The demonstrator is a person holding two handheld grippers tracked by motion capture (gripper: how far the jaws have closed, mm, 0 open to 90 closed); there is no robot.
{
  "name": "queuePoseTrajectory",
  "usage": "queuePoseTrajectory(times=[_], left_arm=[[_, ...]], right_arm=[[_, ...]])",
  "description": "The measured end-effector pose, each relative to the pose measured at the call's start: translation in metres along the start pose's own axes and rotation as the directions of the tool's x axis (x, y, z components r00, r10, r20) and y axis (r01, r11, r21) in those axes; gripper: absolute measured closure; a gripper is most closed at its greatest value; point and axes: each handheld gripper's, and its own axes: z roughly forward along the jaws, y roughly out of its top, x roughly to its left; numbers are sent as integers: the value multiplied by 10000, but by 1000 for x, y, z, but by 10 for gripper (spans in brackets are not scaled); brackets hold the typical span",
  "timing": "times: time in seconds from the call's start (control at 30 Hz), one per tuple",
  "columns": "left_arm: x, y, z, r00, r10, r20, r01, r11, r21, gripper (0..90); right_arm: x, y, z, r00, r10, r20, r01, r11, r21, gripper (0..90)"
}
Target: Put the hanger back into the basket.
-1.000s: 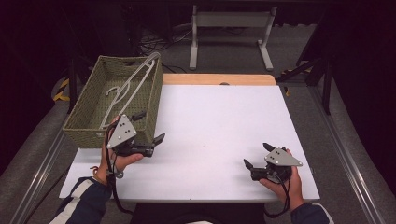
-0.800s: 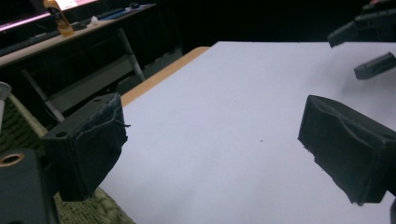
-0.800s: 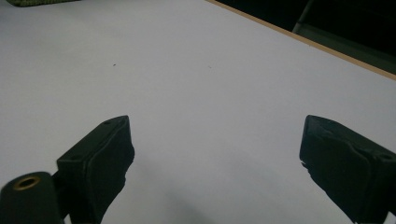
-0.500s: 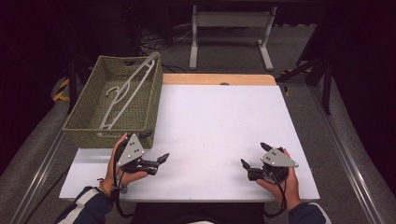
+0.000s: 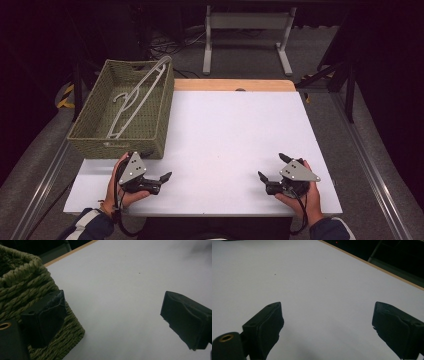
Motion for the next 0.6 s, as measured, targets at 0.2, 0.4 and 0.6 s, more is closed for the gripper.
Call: queuePoseTrajectory(times=[0.2, 0.4, 0.6], left_arm=[[0, -1, 2, 9999, 93, 106, -95, 9999, 118, 72], [-3, -1, 1, 9999, -7, 119, 7, 10000, 10, 73], [-1, -1, 0, 9999, -45, 97, 44, 10000, 31, 73]], right_arm=[[0, 1, 1, 10000, 0, 18, 0, 10000, 28, 103], [0, 1, -1, 10000, 39, 22, -39, 10000, -23, 104], [1, 2, -1, 10000, -8, -31, 8, 10000, 24, 105]])
